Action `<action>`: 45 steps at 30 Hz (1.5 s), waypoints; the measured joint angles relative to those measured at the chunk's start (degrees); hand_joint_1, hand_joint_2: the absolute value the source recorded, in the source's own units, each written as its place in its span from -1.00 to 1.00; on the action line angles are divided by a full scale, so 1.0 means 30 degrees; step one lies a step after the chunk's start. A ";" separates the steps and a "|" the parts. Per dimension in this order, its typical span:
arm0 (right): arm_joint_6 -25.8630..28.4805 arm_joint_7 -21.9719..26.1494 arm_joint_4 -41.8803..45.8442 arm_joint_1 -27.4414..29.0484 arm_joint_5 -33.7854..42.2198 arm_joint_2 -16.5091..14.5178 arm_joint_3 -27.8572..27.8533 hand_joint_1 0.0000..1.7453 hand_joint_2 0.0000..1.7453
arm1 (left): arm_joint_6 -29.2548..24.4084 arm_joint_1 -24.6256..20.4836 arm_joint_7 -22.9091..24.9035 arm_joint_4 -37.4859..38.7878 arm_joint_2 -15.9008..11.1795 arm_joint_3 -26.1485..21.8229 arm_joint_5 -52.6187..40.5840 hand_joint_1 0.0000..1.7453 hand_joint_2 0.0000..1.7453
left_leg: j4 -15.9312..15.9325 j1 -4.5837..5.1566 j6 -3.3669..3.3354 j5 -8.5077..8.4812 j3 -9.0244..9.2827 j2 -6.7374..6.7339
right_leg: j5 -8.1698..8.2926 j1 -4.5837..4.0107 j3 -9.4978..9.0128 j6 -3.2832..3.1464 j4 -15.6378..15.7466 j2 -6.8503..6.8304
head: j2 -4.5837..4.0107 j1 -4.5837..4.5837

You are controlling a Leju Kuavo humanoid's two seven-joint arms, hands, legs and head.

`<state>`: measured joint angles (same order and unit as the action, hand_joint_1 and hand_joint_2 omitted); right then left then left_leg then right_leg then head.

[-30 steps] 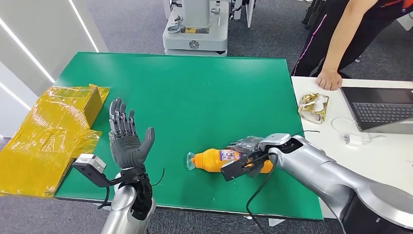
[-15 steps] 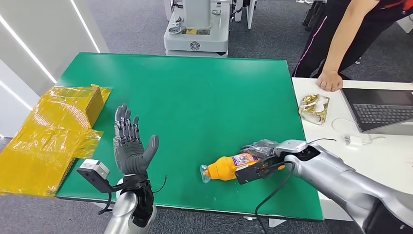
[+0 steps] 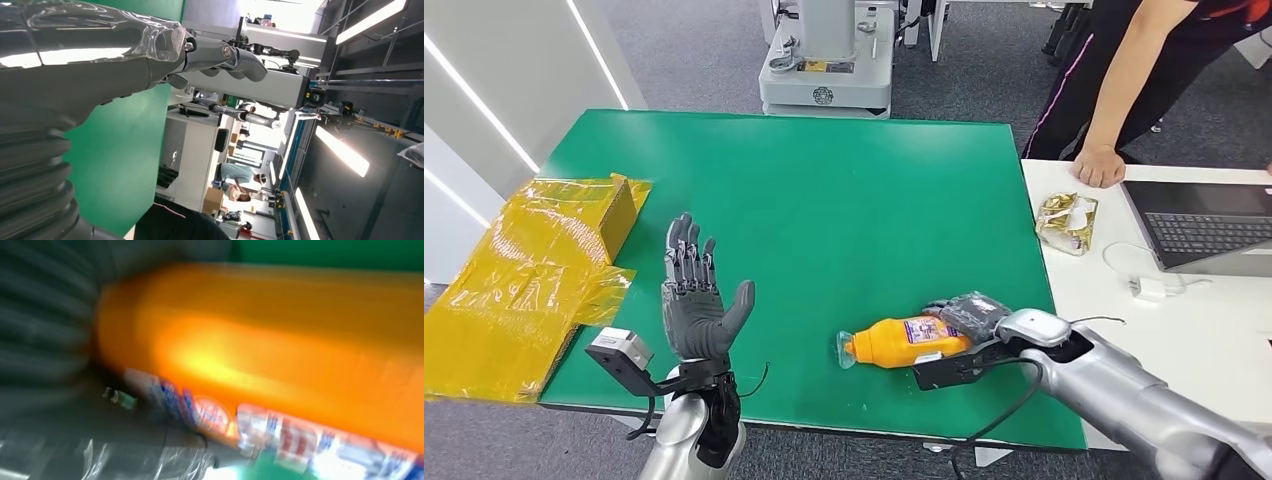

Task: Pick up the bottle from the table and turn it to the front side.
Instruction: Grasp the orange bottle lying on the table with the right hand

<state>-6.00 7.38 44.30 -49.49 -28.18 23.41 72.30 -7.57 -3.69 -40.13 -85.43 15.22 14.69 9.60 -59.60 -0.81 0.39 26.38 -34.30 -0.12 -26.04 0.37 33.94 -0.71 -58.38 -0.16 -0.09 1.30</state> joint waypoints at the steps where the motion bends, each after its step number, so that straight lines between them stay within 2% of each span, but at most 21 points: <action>1: 0.0851 -0.0177 0.0172 0.0503 -0.0376 -0.0040 -0.0577 1.00 1.00 | 0.0024 0.0000 0.0000 0.0000 0.0002 0.0000 -0.0031 -1.00 1.00 | 0.0001 0.0001 0.0000 0.0000 -0.0003 0.0002 | 0.0000 0.0000 0.0000 0.0000 0.0000 -0.0003 | 0.0000 0.0002; 8: 0.6835 -0.1744 0.1972 0.4612 -0.4265 -0.1352 -0.5429 1.00 1.00 | -0.0419 0.0084 0.0000 -0.0080 0.0013 0.0000 -0.0291 -1.00 1.00 | 0.0007 0.0000 0.0001 -0.0002 -0.0049 0.0016 | -0.0003 -0.0001 0.0043 -0.0002 -0.0013 -0.0020 | 0.0000 0.0000; 15: 0.9224 -0.1875 0.4048 0.7273 -0.5346 -0.2609 -0.8843 1.00 1.00 | -0.0599 0.0169 0.0000 -0.0115 0.0013 0.0000 -0.0393 -1.00 1.00 | 0.0016 0.0002 0.0002 -0.0001 -0.0117 0.0029 | -0.0015 -0.0001 0.0109 0.0000 -0.0011 -0.0029 | 0.0000 0.0002; 19: 1.0348 -0.0940 0.4716 0.8207 -0.5342 -0.3057 -1.0084 1.00 1.00 | -0.1595 0.0172 0.0000 -0.0120 0.0013 0.0004 -0.1255 -1.00 1.00 | 0.0013 0.0006 0.0000 0.0000 -0.0135 0.0026 | -0.0017 0.0002 0.0113 0.0008 -0.0005 -0.0029 | 0.0000 -0.0004; 27: 1.2430 0.0589 0.5035 0.9031 -0.5553 -0.4000 -1.1468 1.00 1.00 | -0.1962 0.0156 0.0000 -0.0093 0.0002 0.0301 -0.1579 -1.00 1.00 | 0.0009 0.0008 -0.0002 0.0001 -0.0135 0.0022 | -0.0015 0.0003 0.0123 0.0010 -0.0003 -0.0031 | 0.0000 0.0002; 31: 1.4587 0.2295 0.5017 0.9171 -0.5108 -0.4533 -1.1950 1.00 1.00 | -0.1982 -0.0014 0.0338 0.0425 -0.0049 0.0766 -0.1615 -1.00 1.00 | 0.0009 0.0008 -0.0002 0.0001 -0.0132 0.0016 | -0.0016 0.0003 0.0131 0.0009 -0.0003 -0.0021 | 0.0000 0.0004; 33: 1.5077 0.3249 0.4982 0.9175 -0.4790 -0.4864 -1.2290 1.00 1.00 | -0.1702 -0.0163 0.0873 0.0914 -0.0082 0.1110 -0.1766 -1.00 1.00 | 0.0010 0.0008 -0.0002 0.0001 -0.0134 0.0017 | -0.0016 0.0003 0.0132 0.0009 -0.0004 -0.0022 | 0.0000 0.0004; 37: 1.5252 0.4111 0.4745 0.9085 -0.4666 -0.5525 -1.3096 1.00 1.00 | -0.0527 -0.0453 0.1458 0.1815 -0.0104 0.1722 -0.2027 -1.00 1.00 | 0.0009 0.0008 -0.0002 0.0001 -0.0135 0.0015 | -0.0015 0.0003 0.0132 0.0009 -0.0004 -0.0021 | 0.0000 0.0002; 45: 1.5221 0.4050 0.4231 0.8974 -0.4910 -0.6224 -1.3934 1.00 1.00 | 0.0603 -0.0769 0.1692 0.2563 -0.0109 0.2277 -0.2065 -1.00 1.00 | 0.0008 0.0010 -0.0002 0.0001 -0.0138 0.0016 | -0.0015 0.0004 0.0133 0.0009 -0.0003 -0.0019 | 0.0000 0.0002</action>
<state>39.66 19.53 57.00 -22.57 -42.91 4.74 30.50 -5.76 -5.99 -35.05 -77.74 14.89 21.52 3.40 -59.58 -0.78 0.39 26.39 -34.71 -0.07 -26.08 0.38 34.34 -0.68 -58.39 -0.22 -0.09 1.31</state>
